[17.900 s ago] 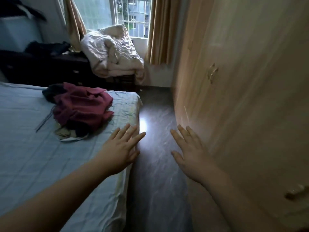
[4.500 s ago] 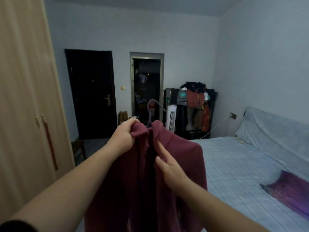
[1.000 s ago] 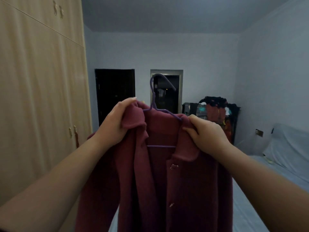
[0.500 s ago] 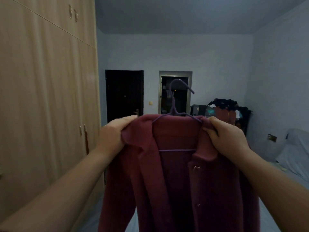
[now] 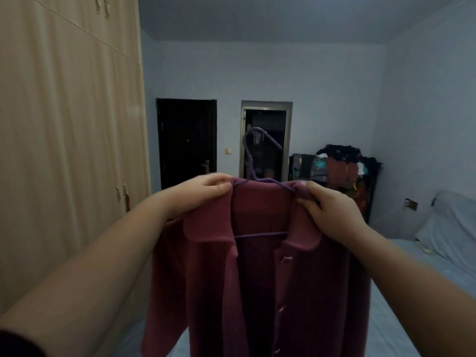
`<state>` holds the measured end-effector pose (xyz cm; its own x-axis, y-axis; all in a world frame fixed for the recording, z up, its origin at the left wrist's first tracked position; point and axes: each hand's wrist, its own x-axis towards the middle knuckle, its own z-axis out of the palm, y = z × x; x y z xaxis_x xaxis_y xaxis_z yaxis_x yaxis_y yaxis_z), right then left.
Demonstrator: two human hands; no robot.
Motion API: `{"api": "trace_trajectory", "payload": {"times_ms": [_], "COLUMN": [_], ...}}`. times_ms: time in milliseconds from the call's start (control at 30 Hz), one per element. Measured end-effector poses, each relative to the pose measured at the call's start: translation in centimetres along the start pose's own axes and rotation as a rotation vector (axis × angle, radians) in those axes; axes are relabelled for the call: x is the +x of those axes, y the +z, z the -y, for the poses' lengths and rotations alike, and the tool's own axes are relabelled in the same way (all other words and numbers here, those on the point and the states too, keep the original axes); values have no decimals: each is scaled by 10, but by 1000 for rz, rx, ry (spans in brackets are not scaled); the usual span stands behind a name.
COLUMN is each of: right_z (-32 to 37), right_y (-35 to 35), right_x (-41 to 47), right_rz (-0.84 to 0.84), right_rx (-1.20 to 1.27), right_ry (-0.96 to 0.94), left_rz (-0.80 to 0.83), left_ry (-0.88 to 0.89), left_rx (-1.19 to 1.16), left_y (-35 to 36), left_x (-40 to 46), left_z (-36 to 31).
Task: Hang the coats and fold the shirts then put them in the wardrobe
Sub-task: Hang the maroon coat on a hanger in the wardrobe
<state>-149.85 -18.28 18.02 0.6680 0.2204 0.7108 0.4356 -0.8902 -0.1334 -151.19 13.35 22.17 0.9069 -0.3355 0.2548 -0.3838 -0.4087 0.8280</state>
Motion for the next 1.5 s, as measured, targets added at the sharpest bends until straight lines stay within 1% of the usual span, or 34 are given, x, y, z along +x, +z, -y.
{"api": "trace_trajectory", "payload": {"times_ms": [33, 67, 133, 167, 200, 233, 267, 333, 367, 433, 500, 567, 600, 700, 800, 867, 933, 967, 1033, 1067, 1100, 1133, 1200, 1267, 1433, 1500], "right_z": [1, 1, 0, -1, 0, 1, 3, 7, 8, 8, 9, 10, 11, 15, 23, 32, 42, 46, 52, 55, 57, 60, 67, 71, 92, 105], "right_y": [1, 0, -1, -2, -2, -1, -1, -4, -7, -19, -33, -41, -42, -34, -27, -24, -20, -18, -19, -23, -28, -35, -52, -65, -81, -86], "right_x": [1, 2, 1, 1, 1, 2, 4, 11, 16, 24, 29, 32, 33, 33, 27, 24, 22, 21, 21, 22, 24, 26, 28, 31, 32, 24], "right_rz": [9, 15, 7, 1, 4, 19, 61, 190, 243, 317, 433, 553, 572, 535, 608, 651, 574, 500, 357, 302, 270, 252, 215, 174, 56, 26], "right_rx": [-5, -12, -25, -29, -32, -31, -18, 89, 166, 292, 442, 573, 621, 709, 652, 471, 270, 241, 293, 322, 347, 372, 395, 429, 519, 565], "right_ry": [-5, 1, 18, 28, 39, 41, 43, 53, 52, 49, 65, 89, 98, 106, 105, 44, -43, -70, -116, -145, -167, -186, -212, -185, -158, -159], "left_rz": [136, 227, 329, 359, 357, 327, 264, 42, -77, -283, -425, -455, -449, -403, -366, -332, -237, -175, -104, -109, -137, -175, -252, -291, -438, -551], "left_ry": [-131, -227, -270, -262, -263, -237, -179, 21, 125, 269, 336, 353, 351, 337, 324, 280, 174, 119, 51, 32, 18, 18, 58, 130, 252, 283], "left_rx": [-76, -198, -365, -363, -316, -218, -66, 274, 359, 339, 315, 318, 312, 290, 279, 267, 248, 216, 56, -35, -71, -30, 197, 402, 673, 715], "left_y": [-3, -5, -10, -11, -10, -7, -3, 5, 8, 9, 5, 0, -3, -11, -19, -21, -25, -27, -33, -35, -36, -36, -34, -31, 1, 15], "left_x": [0, 0, 1, 3, 5, 8, 11, 19, 22, 24, 27, 26, 25, 19, 6, -8, -22, -30, -46, -53, -60, -68, -78, -88, -120, -132], "left_z": [-1, 1, 15, 22, 25, 26, 25, 18, 17, 18, 22, 21, 19, 11, 11, 11, 11, 9, 2, -3, -11, -21, -40, -52, -66, -72]}}
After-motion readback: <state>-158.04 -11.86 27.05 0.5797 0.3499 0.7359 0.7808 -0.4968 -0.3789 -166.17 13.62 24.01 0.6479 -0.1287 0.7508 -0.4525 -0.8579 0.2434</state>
